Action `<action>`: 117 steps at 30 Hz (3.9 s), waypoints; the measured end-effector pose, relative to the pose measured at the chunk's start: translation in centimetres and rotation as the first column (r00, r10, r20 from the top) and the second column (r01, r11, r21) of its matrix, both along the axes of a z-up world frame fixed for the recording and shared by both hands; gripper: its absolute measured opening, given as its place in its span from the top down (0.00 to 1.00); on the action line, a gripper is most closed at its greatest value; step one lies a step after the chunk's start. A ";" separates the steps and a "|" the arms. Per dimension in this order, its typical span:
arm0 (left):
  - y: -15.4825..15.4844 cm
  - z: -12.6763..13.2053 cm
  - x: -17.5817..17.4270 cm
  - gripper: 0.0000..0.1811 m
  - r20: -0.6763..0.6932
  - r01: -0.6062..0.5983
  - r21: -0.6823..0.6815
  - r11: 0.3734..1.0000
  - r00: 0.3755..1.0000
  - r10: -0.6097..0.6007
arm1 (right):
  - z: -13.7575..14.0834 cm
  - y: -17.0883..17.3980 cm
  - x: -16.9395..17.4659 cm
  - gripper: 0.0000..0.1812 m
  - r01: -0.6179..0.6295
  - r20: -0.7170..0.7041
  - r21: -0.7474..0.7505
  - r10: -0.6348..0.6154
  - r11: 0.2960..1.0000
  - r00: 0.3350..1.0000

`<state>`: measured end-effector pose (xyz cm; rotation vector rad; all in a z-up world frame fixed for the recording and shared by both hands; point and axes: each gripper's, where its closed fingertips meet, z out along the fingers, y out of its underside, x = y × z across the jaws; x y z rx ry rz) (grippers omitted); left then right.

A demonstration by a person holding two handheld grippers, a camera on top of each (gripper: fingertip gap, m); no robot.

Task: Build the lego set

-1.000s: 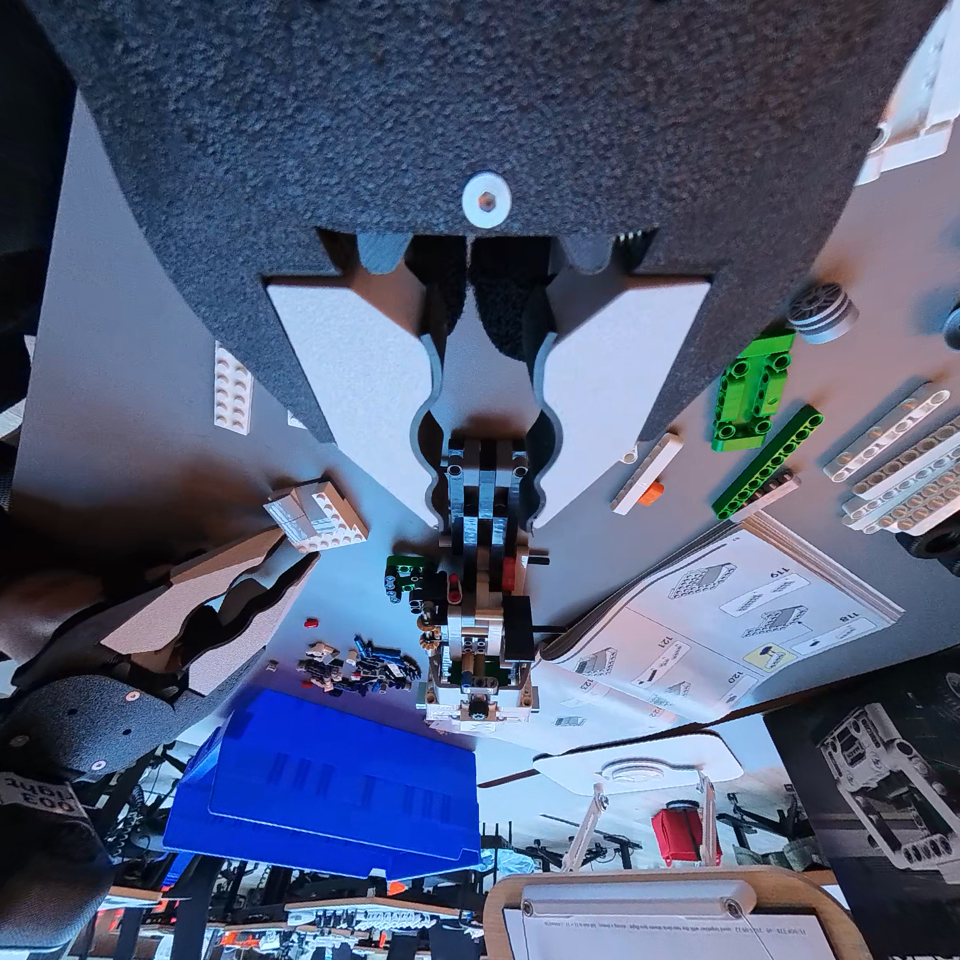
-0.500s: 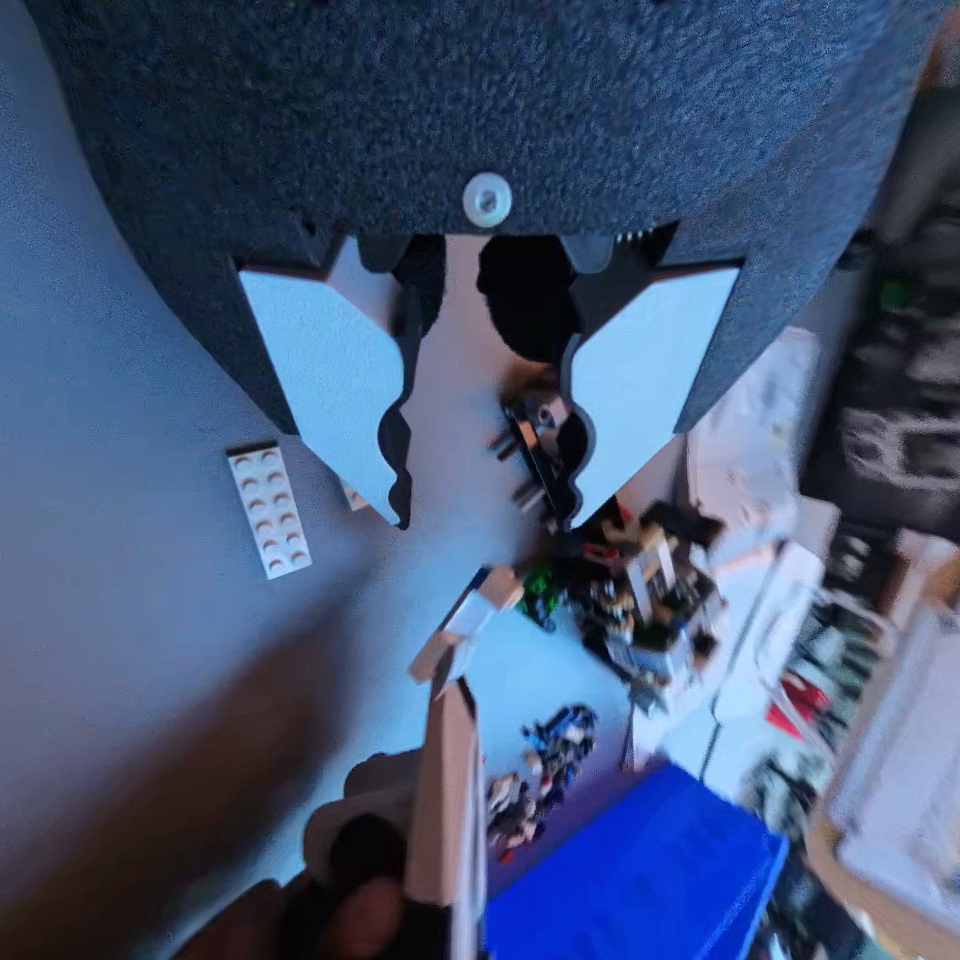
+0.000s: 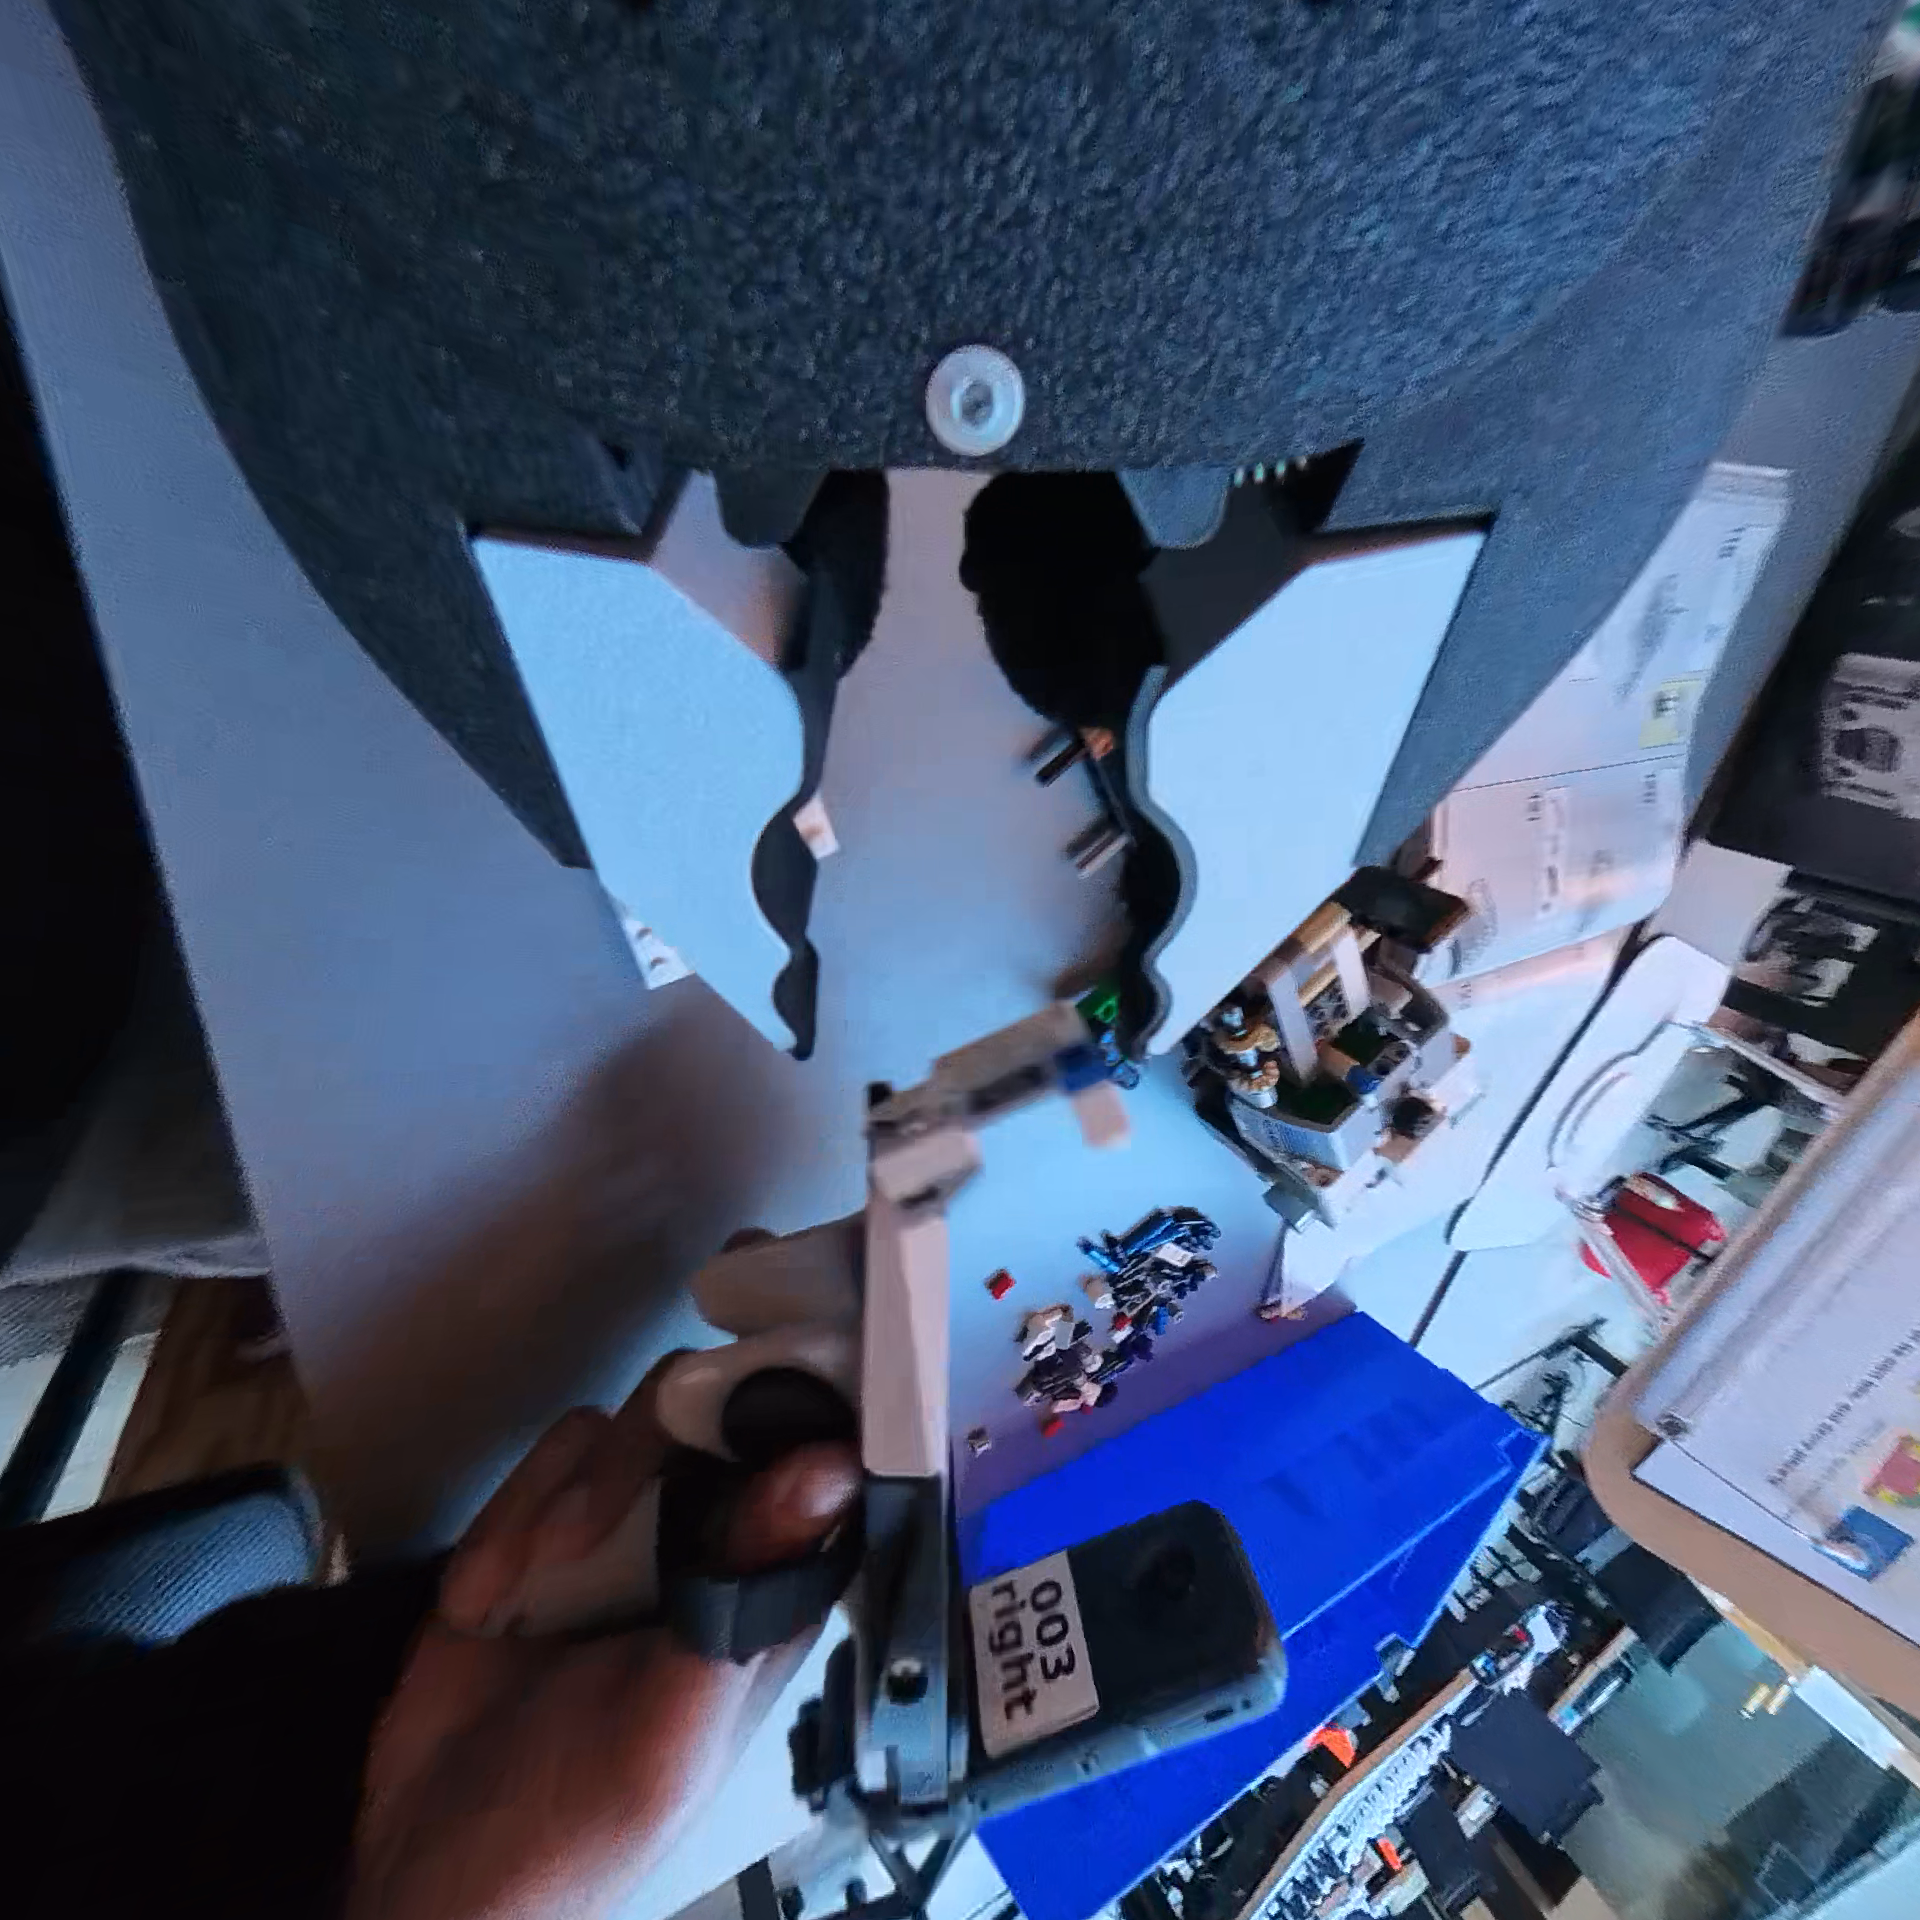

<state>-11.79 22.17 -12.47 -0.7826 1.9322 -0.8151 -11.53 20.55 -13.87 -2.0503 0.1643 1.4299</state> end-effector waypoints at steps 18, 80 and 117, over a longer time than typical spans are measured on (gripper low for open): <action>-0.2 2.4 1.2 0.74 0.047 -0.048 -0.360 0.932 0.997 0.069 | 2.3 1.0 -1.0 0.89 0.057 -0.124 0.128 -0.042 0.990 0.991; -0.8 -0.2 -0.3 0.78 -0.154 -0.029 -0.544 0.839 0.986 -0.065 | 4.2 0.6 -2.1 0.99 -0.152 0.368 0.549 -0.074 0.822 0.927; -0.1 0.0 -0.8 0.76 -0.158 -0.042 -0.587 0.808 0.985 -0.064 | 2.6 1.1 -2.4 0.99 -0.126 0.469 0.459 -0.119 0.880 0.875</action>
